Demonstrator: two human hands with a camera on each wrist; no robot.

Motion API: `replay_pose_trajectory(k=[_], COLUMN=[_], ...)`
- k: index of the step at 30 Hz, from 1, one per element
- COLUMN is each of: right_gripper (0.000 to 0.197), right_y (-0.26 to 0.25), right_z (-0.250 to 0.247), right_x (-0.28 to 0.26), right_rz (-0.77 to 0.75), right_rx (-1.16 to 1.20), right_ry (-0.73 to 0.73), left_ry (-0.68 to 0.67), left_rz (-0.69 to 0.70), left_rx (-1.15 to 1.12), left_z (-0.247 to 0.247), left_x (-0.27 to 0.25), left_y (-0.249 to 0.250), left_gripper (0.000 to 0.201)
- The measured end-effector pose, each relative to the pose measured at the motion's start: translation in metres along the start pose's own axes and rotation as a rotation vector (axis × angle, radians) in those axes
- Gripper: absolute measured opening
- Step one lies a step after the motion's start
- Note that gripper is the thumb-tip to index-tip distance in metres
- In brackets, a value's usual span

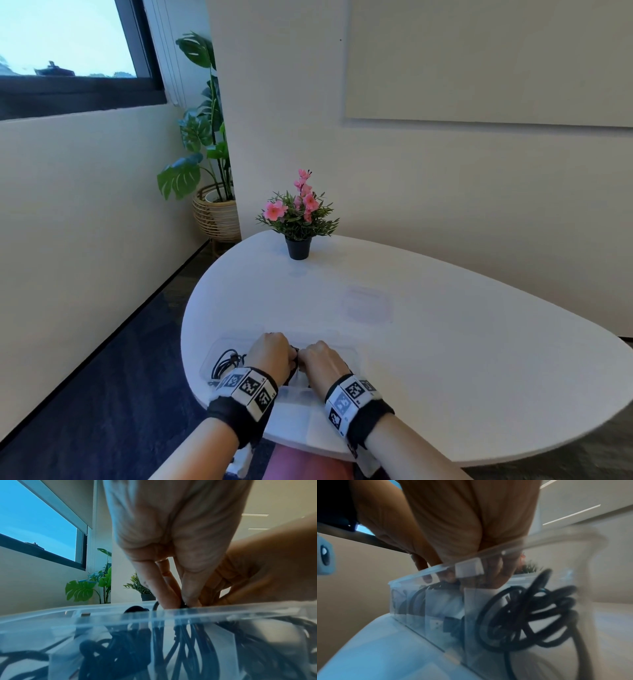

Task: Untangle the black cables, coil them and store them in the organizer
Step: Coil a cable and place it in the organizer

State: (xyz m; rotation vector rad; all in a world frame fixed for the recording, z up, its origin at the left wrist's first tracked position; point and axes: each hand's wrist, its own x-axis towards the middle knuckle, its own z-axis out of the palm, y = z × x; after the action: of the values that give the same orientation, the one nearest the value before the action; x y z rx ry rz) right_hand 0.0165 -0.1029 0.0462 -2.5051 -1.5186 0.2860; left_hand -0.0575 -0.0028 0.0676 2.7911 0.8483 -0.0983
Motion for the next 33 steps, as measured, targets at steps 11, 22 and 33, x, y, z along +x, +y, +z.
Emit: replay_pose_trajectory(k=[11, 22, 33], right_gripper=[0.011, 0.059, 0.06], right_y=[0.002, 0.089, 0.086], right_z=[-0.032, -0.049, -0.076], right_x=[-0.003, -0.02, -0.026], right_rz=[0.065, 0.616, 0.365], right_rx=[0.208, 1.026, 1.415], right_ry=[-0.097, 0.007, 0.159], left_ry=[0.08, 0.197, 0.292], left_rz=[-0.019, -0.542, -0.499], left_rx=[-0.296, -0.474, -1.054], left_z=[-0.002, -0.021, 0.005], left_x=[-0.007, -0.01, -0.015], left_y=[-0.003, -0.074, -0.059], left_gripper=[0.012, 0.059, 0.077])
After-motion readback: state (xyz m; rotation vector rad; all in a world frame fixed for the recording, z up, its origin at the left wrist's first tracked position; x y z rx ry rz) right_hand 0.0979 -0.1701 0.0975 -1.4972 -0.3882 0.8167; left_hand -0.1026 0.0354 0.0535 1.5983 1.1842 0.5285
